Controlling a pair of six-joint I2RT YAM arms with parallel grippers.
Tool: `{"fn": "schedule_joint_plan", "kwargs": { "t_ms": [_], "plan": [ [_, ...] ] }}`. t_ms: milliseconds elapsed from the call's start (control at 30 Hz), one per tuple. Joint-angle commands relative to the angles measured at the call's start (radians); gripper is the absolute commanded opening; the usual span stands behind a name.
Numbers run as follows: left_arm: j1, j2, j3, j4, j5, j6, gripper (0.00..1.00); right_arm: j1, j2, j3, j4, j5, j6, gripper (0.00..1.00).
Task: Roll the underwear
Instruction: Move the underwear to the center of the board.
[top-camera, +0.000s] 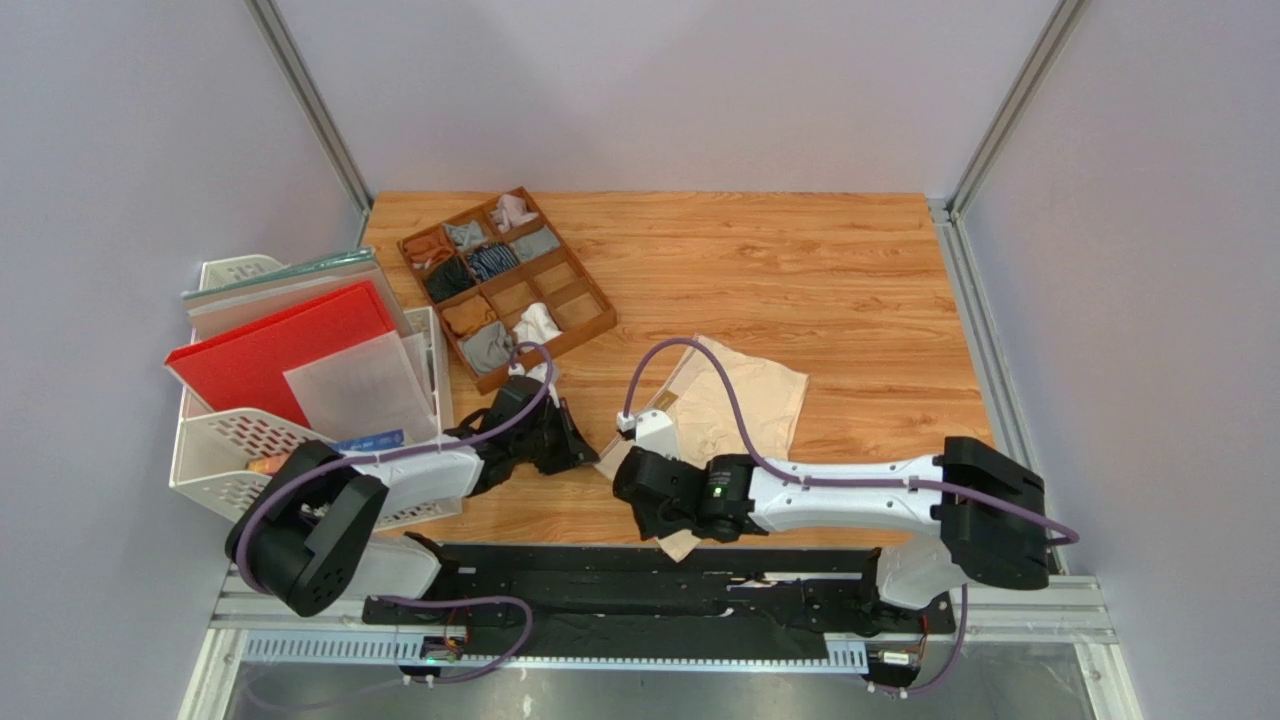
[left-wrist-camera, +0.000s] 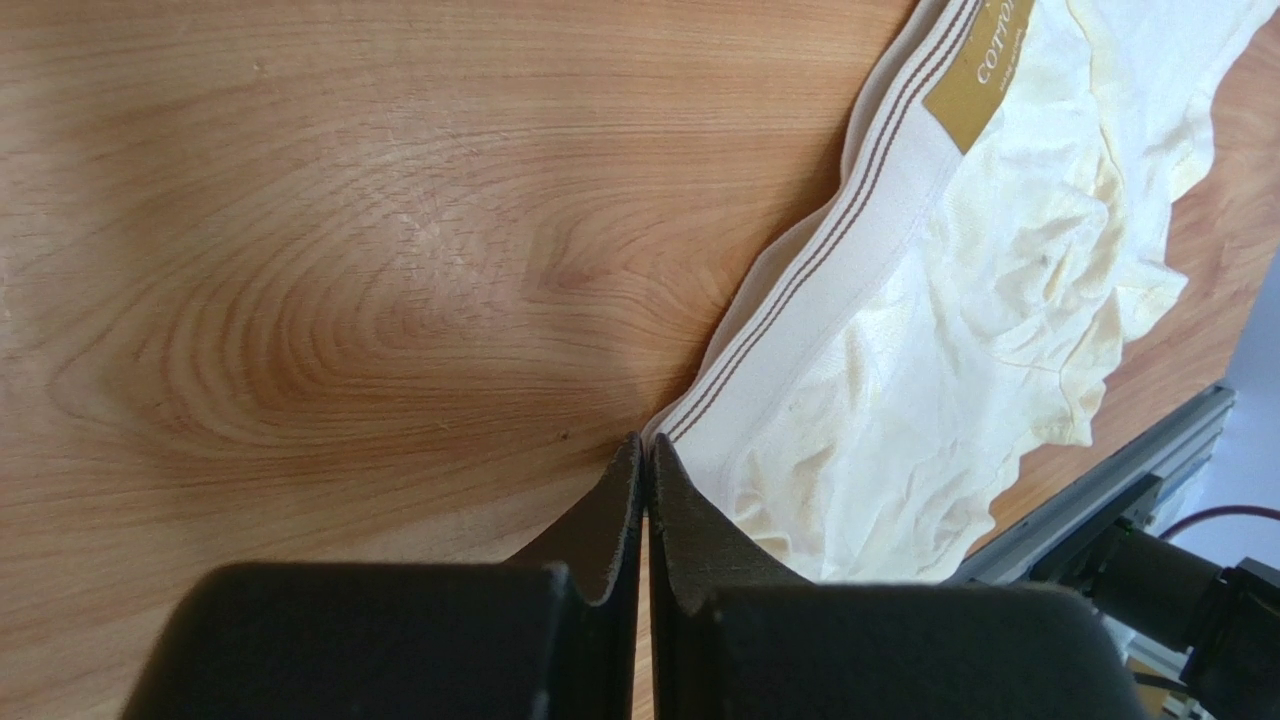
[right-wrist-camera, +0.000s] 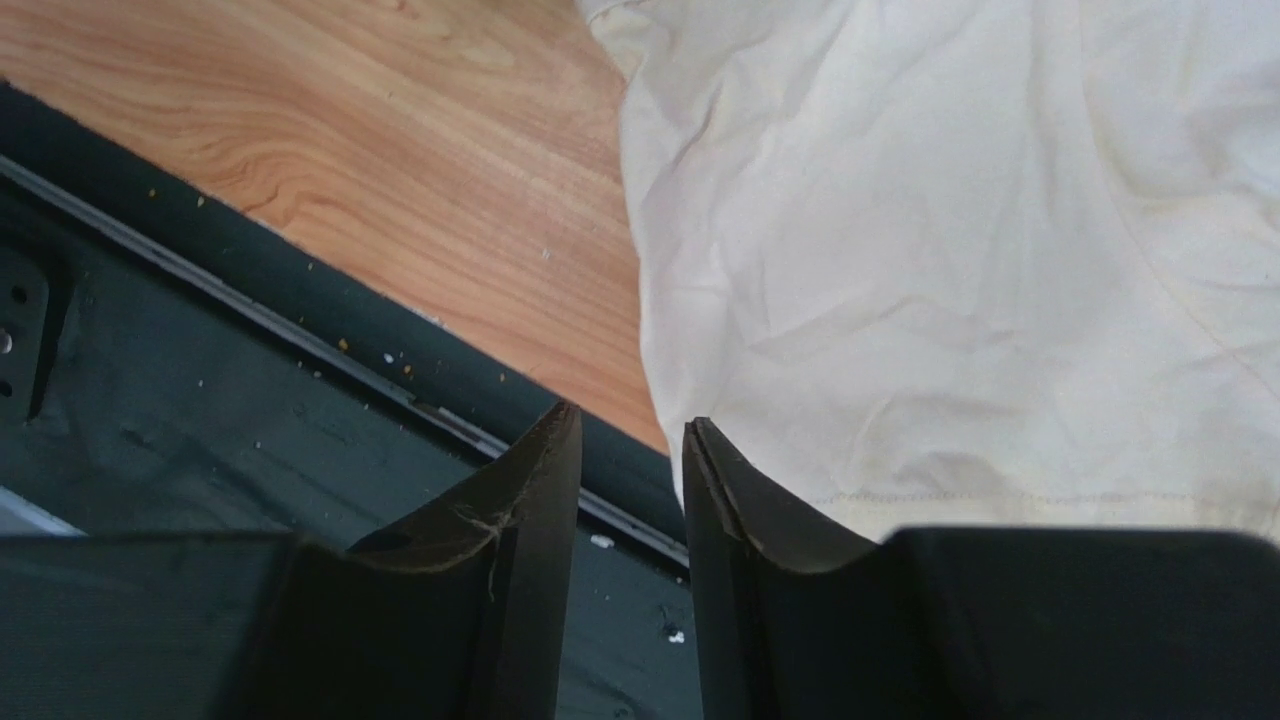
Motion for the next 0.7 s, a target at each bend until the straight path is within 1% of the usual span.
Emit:
{"fn": "schedule_joint_plan", "kwargs": {
  "t_ms": [0, 67, 333, 400, 533, 667],
  "plan": [
    [-0.002, -0.008, 0.035, -0.099, -0.051, 0.049, 0.0, 0.071, -0.03, -0.006, -0.066, 0.067, 0.06, 0.38],
    [-0.003, 0.0, 0.042, -0.099, -0.049, 0.05, 0.0, 0.1, 0.003, -0.001, -0.089, 0.073, 0.074, 0.44],
    [-0.003, 0.011, 0.047, -0.103, -0.039, 0.053, 0.0, 0.149, 0.107, 0.048, -0.196, 0.209, 0.12, 0.46],
    [-0.002, 0.008, 0.046, -0.104, -0.039, 0.055, 0.0, 0.154, 0.124, 0.06, -0.213, 0.222, 0.118, 0.46],
    [-0.003, 0.009, 0.05, -0.109, -0.037, 0.055, 0.0, 0.178, 0.144, 0.074, -0.222, 0.234, 0.121, 0.41],
    [-0.003, 0.012, 0.053, -0.116, -0.04, 0.061, 0.0, 0.217, 0.175, 0.125, -0.291, 0.274, 0.135, 0.4]
  ]
}}
